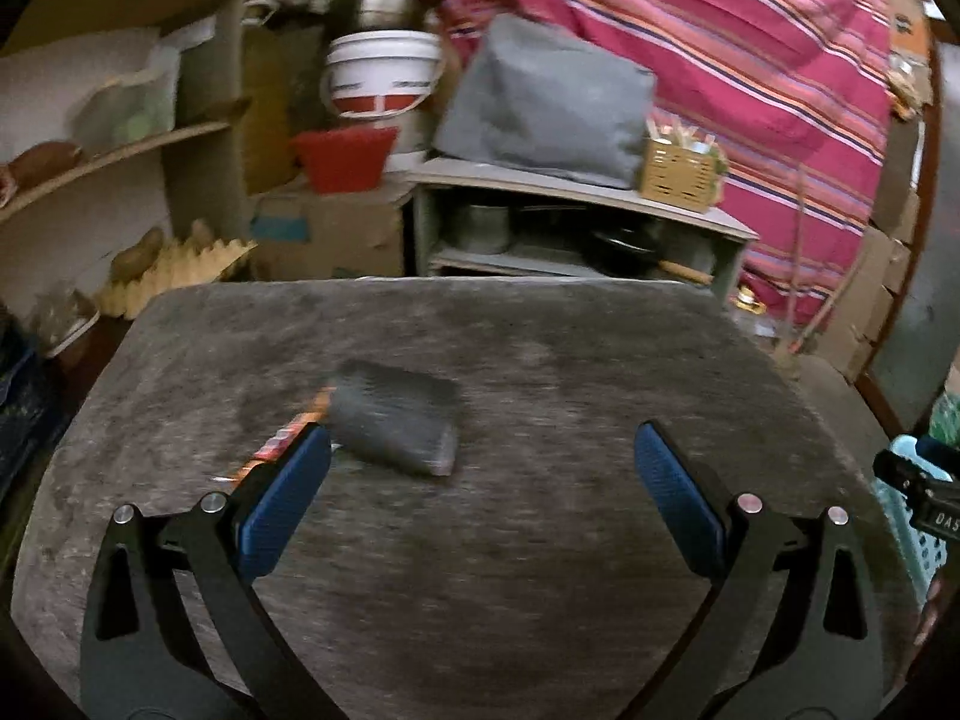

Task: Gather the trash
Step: 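Move both open tools back over the table toward the orange wrapper and black cup, then grasp the orange snack wrapper with the left tool while the right grasps the black cup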

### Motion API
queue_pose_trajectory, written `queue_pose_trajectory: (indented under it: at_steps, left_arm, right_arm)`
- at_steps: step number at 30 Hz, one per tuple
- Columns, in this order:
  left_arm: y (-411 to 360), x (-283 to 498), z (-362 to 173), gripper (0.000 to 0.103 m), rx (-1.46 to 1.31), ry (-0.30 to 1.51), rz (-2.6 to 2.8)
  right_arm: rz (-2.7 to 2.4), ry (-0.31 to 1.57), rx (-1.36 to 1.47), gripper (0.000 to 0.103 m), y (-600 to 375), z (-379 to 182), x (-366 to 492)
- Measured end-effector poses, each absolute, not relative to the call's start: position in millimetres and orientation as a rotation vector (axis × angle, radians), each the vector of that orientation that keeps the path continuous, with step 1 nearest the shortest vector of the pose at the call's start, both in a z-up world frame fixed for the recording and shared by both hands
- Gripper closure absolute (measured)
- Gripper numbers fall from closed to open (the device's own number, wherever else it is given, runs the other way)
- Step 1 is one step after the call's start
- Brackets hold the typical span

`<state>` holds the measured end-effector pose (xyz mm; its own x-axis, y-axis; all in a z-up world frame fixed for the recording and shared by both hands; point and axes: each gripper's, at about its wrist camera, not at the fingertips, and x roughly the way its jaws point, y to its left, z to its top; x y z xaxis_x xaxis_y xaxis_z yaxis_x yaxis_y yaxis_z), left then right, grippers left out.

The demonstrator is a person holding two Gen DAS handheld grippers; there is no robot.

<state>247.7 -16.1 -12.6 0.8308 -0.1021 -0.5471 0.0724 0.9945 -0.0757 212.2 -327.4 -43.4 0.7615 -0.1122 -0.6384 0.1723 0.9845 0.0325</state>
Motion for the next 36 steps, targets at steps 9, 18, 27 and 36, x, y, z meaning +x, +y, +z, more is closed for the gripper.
queue_pose_trajectory:
  at_steps: [9, 18, 27, 36]
  left_arm:
    - [52.1, 276.0, -34.6, 0.005, 0.005, 0.653, -0.016]
    - [94.6, 303.6, -63.9, 0.008, -0.003, 0.724, -0.045]
    - [88.4, 326.4, -80.8, 0.052, 0.035, 0.808, -0.112]
    - [86.7, 311.5, -70.2, 0.09, 0.068, 0.741, -0.069]
  right_arm:
    - [-0.11, 0.717, 0.084, 0.008, -274.9, -55.3, 247.7]
    - [-0.113, 0.727, 0.046, 0.008, -243.8, -58.8, 266.7]
    - [-0.09, 0.762, -0.001, 0.008, -217.1, -72.2, 285.1]
    - [-0.049, 0.76, -0.021, 0.008, -194.5, -71.0, 291.7]
